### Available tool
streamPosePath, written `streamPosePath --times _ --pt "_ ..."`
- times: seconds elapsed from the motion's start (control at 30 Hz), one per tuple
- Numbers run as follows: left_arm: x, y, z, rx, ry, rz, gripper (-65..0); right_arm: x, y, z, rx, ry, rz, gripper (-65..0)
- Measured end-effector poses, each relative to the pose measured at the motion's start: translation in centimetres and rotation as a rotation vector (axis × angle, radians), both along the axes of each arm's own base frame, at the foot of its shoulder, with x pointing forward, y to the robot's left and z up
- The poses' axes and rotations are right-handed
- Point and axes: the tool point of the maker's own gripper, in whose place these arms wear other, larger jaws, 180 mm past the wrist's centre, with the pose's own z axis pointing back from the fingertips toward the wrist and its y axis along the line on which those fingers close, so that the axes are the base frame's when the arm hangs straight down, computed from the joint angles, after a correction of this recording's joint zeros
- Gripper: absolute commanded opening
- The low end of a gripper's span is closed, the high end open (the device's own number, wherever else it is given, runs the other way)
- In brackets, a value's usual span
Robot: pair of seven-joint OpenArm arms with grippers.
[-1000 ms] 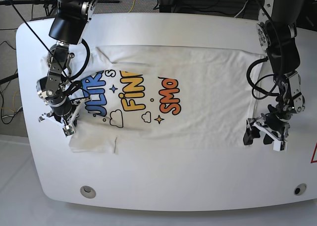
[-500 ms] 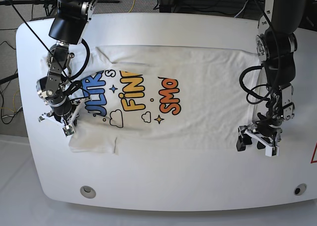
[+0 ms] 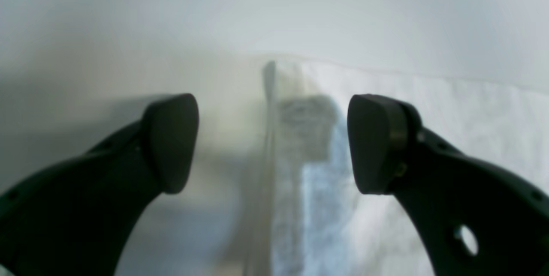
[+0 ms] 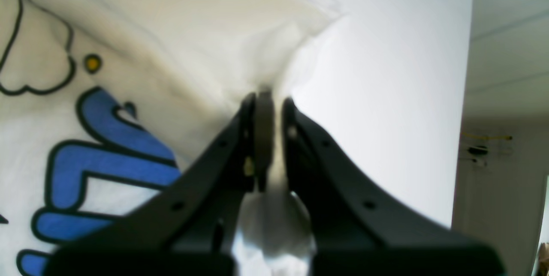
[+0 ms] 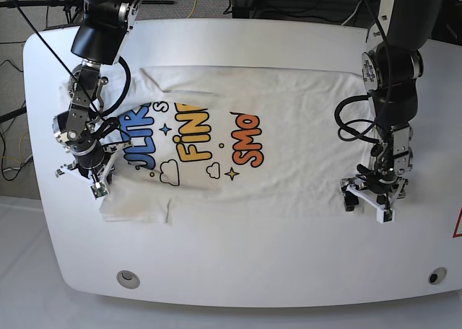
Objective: Fold the T-shirt properly
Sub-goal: 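Hold the side edges and drag the left gripper inward across the shirt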
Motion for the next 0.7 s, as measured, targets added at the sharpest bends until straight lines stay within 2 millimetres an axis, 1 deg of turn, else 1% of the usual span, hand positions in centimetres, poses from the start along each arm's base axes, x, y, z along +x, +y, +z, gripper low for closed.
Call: streamPosePath --times 0.3,0.7 --pt "-0.1 -2.7 -0.8 0.016 0.017 -0.050 -14.7 0.0 0.0 0.0 0.001 -0.001 0.000 -65.0" --pt "-0.1 -4.0 -1.1 0.006 0.037 -0.060 -14.8 0.0 0.1 0.0 0.003 -0.002 0.001 -65.0"
